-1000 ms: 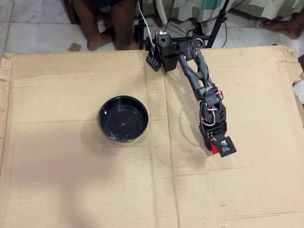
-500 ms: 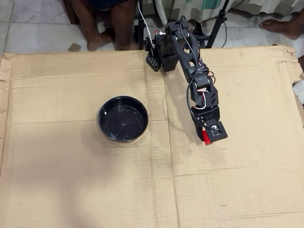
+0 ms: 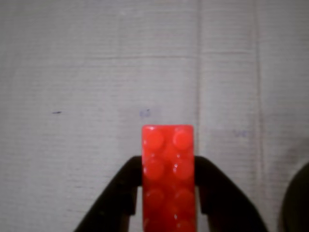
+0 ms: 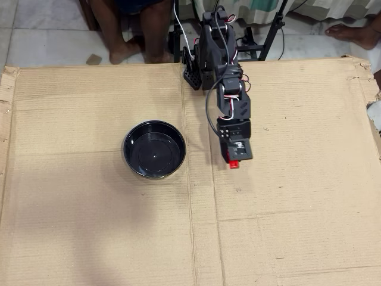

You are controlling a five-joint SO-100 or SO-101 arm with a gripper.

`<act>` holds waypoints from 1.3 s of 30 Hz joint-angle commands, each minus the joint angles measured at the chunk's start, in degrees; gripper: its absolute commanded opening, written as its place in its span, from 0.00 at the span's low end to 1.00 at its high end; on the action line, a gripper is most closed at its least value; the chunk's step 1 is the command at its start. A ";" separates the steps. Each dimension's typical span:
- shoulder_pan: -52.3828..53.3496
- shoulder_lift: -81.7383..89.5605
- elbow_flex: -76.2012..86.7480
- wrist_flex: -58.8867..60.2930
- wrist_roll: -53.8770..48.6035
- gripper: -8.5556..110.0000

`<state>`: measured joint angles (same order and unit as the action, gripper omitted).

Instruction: Grasp a lego block and put it in the bin.

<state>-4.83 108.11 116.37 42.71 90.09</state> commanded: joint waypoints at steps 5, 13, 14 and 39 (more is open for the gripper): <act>5.36 11.51 4.92 -0.97 0.35 0.07; 11.25 23.38 13.10 -0.97 0.35 0.07; 12.13 24.70 14.15 -0.97 0.35 0.07; 34.80 31.20 24.79 -14.68 0.35 0.07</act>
<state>28.30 138.08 141.06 30.59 90.09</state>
